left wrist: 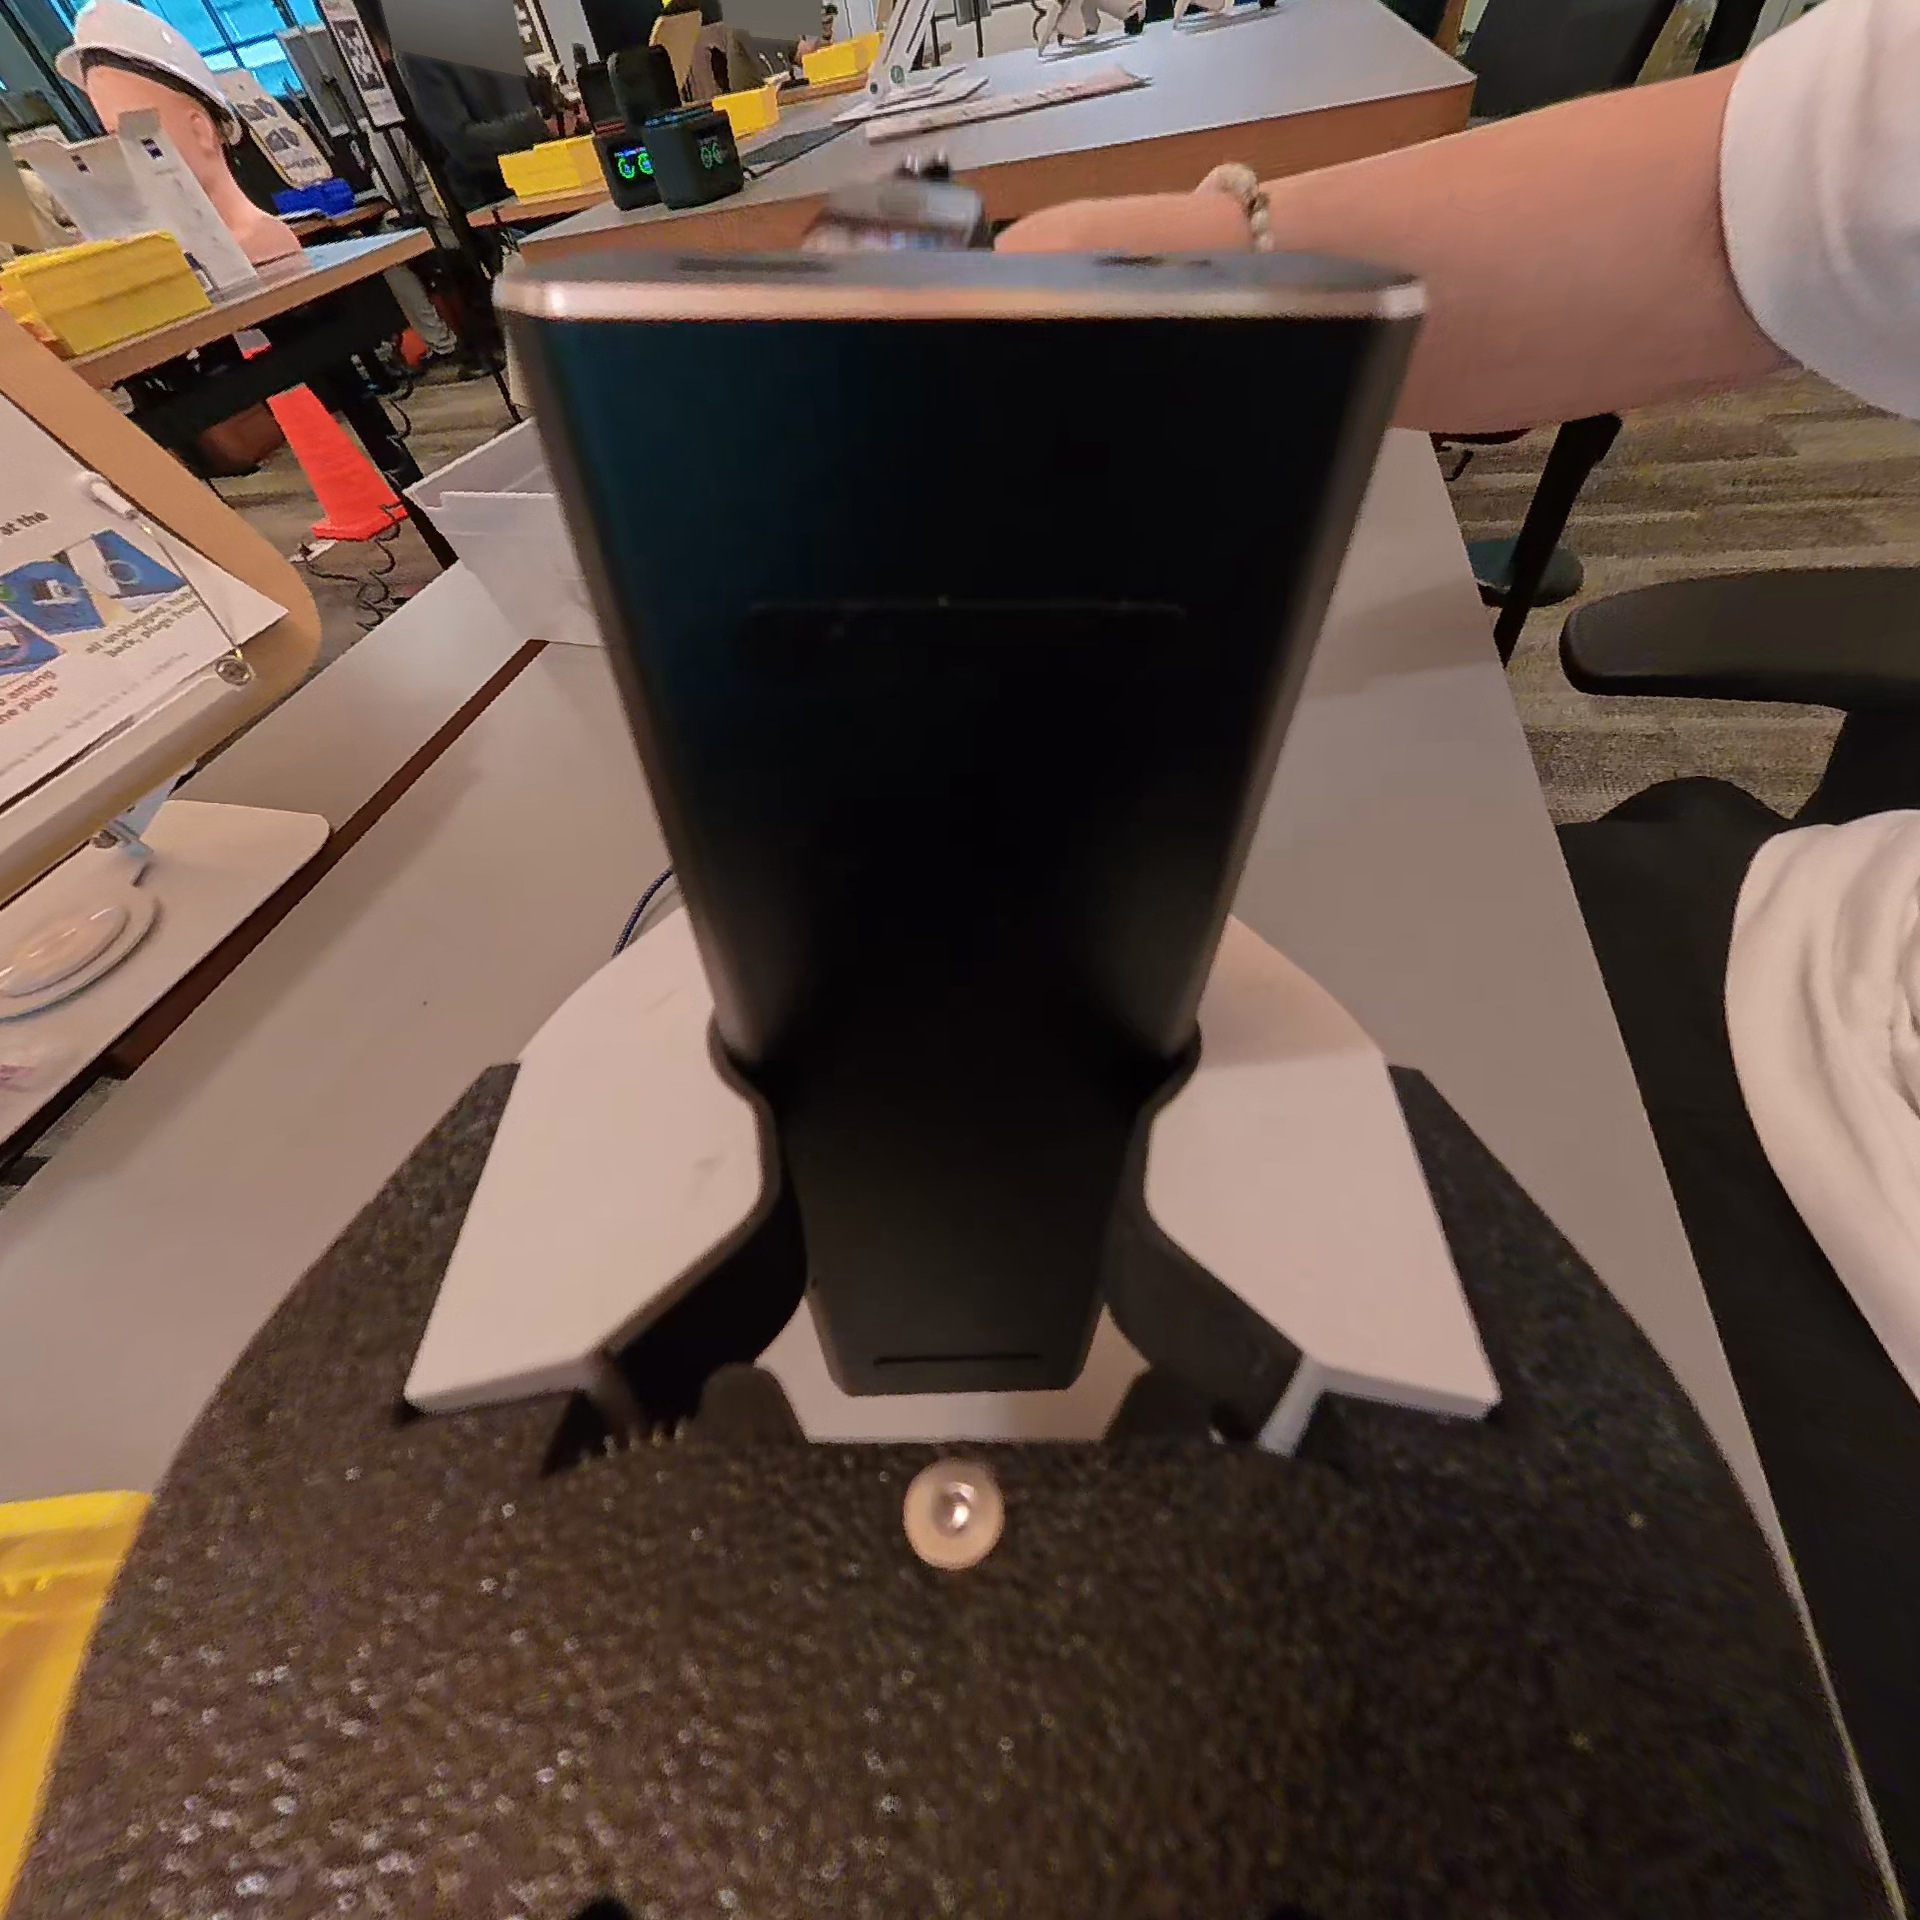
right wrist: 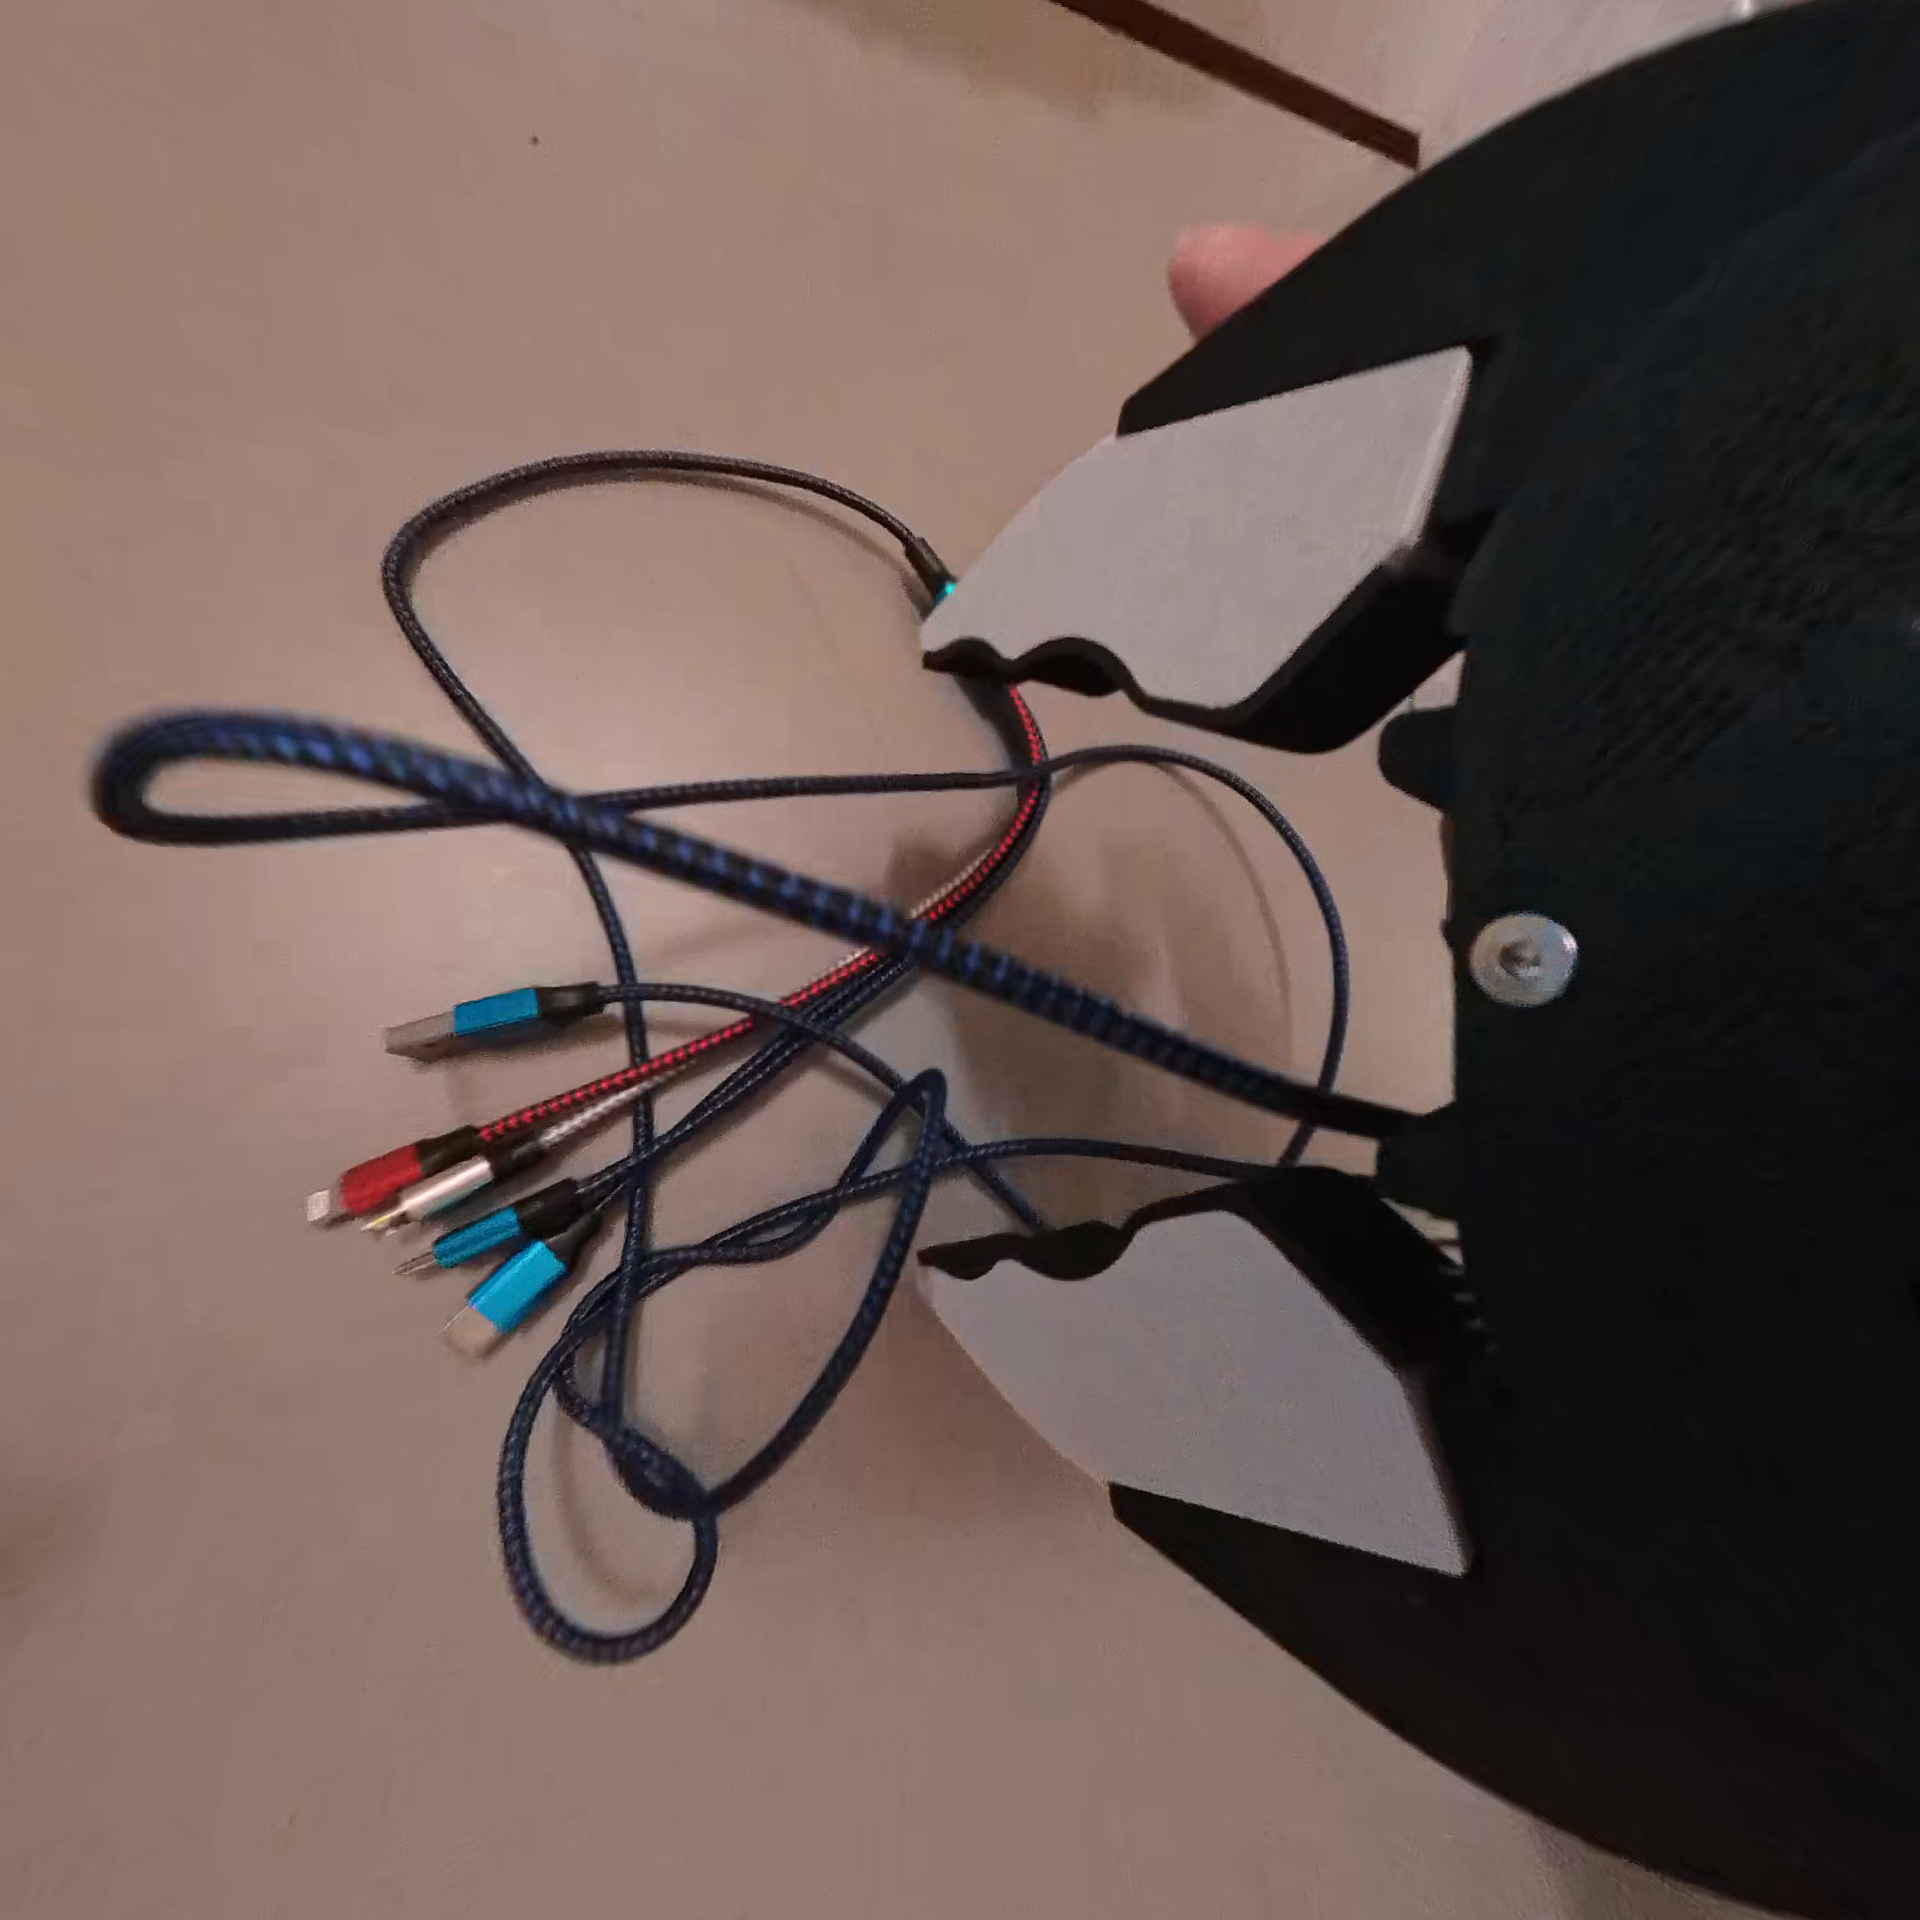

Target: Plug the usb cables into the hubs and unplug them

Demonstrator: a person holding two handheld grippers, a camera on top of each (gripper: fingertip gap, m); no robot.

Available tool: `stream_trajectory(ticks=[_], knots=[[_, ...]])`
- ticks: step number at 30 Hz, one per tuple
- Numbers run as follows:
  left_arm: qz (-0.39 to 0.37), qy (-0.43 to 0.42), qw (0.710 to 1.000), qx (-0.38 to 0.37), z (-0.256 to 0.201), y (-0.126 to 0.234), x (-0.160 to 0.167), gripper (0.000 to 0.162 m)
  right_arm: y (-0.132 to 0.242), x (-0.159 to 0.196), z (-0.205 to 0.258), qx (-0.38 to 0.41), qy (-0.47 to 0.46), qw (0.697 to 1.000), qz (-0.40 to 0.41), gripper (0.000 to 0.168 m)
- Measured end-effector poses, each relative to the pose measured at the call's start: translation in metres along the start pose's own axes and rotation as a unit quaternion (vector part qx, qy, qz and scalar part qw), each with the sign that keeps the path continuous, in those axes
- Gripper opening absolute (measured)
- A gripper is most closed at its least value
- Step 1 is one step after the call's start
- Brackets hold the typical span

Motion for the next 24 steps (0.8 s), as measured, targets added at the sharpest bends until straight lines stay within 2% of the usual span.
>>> stream_trajectory(ticks=[3, 9, 12, 16, 19, 24], knots=[[0.0, -0.002, 1.0, 0.001, -0.001, 0.002, -0.001, 0.071, -0.02, 0.016, -0.008, 0.019, 0.023, 0.998, 0.057, 0.101], [-0.006, -0.004, 1.0, 0.006, -0.002, 0.005, -0.003, 0.071, -0.026, 0.013, -0.018, -0.036, -0.003, 0.999, -0.003, 0.105], [-0.003, -0.003, 1.0, 0.01, -0.003, 0.004, -0.002, 0.071, -0.035, 0.016, -0.019, -0.049, 0.016, 0.999, 0.011, 0.106], [0.004, -0.008, 1.0, 0.016, -0.005, 0.004, -0.001, 0.071, -0.028, 0.023, -0.042, -0.008, -0.031, 0.999, 0.037, 0.106], [0.0, -0.01, 1.0, 0.017, -0.006, 0.005, -0.003, 0.071, -0.032, 0.028, -0.047, -0.028, -0.102, 0.994, 0.03, 0.106], [0.003, -0.01, 1.0, 0.023, -0.007, 0.003, -0.002, 0.071, -0.046, 0.035, -0.044, -0.055, -0.096, 0.993, 0.048, 0.113]])
Point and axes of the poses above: each gripper's, where its closed fingertips meet, y back along the fingers, x out of its underside, z = x × y across the jaws, the point moved 3 cm from there along y, back along the fingers, and after that the axes turned 3 degrees about -y, right-handed, at the moved point
